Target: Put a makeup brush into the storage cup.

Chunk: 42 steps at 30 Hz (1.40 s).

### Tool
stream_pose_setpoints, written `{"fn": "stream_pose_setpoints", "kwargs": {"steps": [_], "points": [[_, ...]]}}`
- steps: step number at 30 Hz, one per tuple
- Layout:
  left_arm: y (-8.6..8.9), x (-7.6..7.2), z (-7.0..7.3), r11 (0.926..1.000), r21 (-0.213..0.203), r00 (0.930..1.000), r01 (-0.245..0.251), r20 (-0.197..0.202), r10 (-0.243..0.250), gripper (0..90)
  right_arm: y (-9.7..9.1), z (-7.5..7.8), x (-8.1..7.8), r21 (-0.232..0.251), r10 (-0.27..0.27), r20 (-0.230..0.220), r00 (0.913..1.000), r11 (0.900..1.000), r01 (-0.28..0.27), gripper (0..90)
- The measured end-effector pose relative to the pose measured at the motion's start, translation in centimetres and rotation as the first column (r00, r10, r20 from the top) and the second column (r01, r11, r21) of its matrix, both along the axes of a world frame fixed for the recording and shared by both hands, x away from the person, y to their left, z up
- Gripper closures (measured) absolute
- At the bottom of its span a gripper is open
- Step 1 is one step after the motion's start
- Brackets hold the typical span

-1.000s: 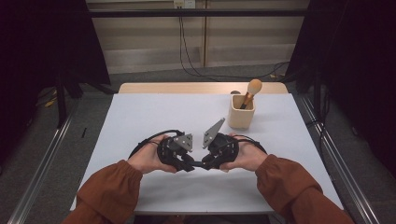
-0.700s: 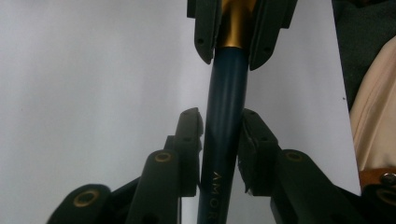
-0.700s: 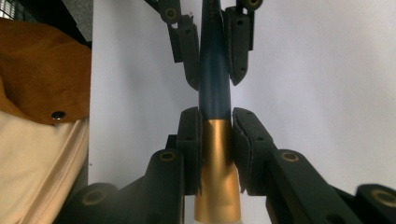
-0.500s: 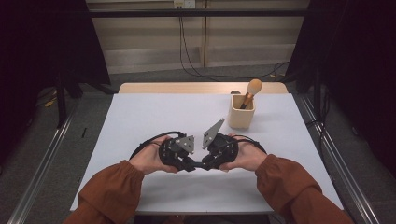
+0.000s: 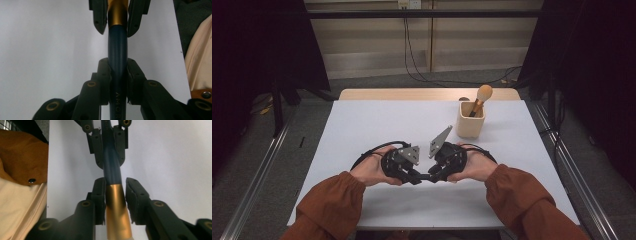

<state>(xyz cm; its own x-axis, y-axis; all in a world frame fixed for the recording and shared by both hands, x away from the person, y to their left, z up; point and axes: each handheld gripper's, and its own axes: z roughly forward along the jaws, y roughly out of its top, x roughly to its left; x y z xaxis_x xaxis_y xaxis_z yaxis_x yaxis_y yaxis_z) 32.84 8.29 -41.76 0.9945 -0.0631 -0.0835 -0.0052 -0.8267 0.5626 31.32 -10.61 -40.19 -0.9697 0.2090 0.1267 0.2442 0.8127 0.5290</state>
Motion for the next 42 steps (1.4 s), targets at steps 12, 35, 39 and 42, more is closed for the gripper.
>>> {"fn": "stream_pose_setpoints", "kwargs": {"steps": [12, 35, 39, 42], "points": [[1.0, 0.6, -0.1, 0.9988, -0.022, 0.999, -0.044, -0.01, 0.044, 76.4, -0.5, 0.4, 0.2, 0.041, -0.047, 0.028, 0.9985, 0.9981, 0.045, 35.3], [4.1, 1.1, 0.1, 0.9698, -0.173, 0.9849, -0.171, -0.056, 0.164, 76.4, -4.3, 0.4, -0.2, 0.141, -0.199, 0.039, 0.9792, 0.9712, 0.192, 4.5], [4.9, 1.1, 0.1, 0.954, -0.223, 0.9795, -0.2, -0.071, 0.188, 76.4, -5.2, 0.5, -0.6, 0.178, -0.219, 0.041, 0.9749, 0.9617, 0.208, 4.3], [5.5, 1.2, 0.1, 0.9417, -0.25, 0.9741, -0.226, -0.072, 0.214, 76.4, -5.7, 0.4, -0.8, 0.207, -0.236, 0.037, 0.9711, 0.9525, 0.223, 3.9]]}}
